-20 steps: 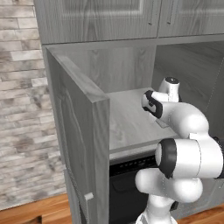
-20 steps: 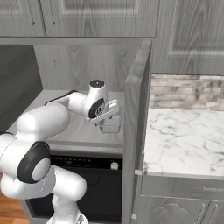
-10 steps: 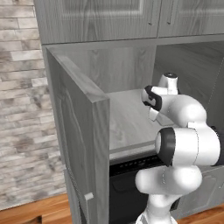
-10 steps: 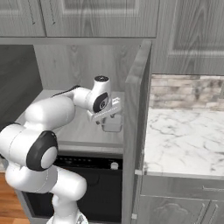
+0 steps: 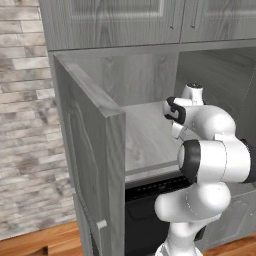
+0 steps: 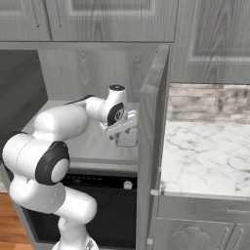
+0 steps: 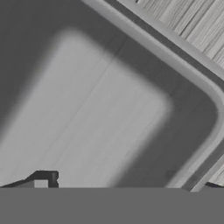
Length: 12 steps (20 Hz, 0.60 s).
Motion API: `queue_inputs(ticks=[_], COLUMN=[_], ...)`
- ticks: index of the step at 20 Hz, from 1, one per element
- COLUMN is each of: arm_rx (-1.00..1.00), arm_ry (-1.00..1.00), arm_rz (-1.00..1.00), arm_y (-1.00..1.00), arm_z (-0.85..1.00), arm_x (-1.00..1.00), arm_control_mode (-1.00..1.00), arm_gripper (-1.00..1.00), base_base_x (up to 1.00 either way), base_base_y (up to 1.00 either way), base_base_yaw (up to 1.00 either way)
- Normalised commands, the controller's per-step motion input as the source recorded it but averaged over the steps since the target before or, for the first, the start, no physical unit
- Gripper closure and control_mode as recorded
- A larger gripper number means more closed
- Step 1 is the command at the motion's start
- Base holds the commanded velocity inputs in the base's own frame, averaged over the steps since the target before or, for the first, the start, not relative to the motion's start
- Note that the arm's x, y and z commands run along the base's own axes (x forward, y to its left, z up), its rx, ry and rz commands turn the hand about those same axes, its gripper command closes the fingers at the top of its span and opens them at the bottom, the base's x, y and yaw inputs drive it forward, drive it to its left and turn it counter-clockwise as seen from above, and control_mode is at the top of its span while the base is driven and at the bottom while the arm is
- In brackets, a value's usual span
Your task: Retrieve the tupperware and aluminum foil from the cabinet and place them on the dining counter near the plate with shrimp and avocado to prepare for storing leftovers.
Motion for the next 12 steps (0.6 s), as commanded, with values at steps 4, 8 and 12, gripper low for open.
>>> queue_inputs(ticks=[4,8,12], arm_rx=[0.00,0.00,0.00], arm_ry=[0.00,0.00,0.00], arm_rz=[0.00,0.00,0.00], arm_y=[0.00,0.00,0.00], arm_z=[-0.37,-0.13,0.00], arm_x=[0.00,0.00,0.00], arm_control_mode=[-1.00,-1.00,-1.00], arm_gripper=[1.00,1.00,1.00], base_base_x=[0.00,0.00,0.00], base_base_y=[0.00,0.00,0.00], base_base_yaw=[0.00,0.00,0.00])
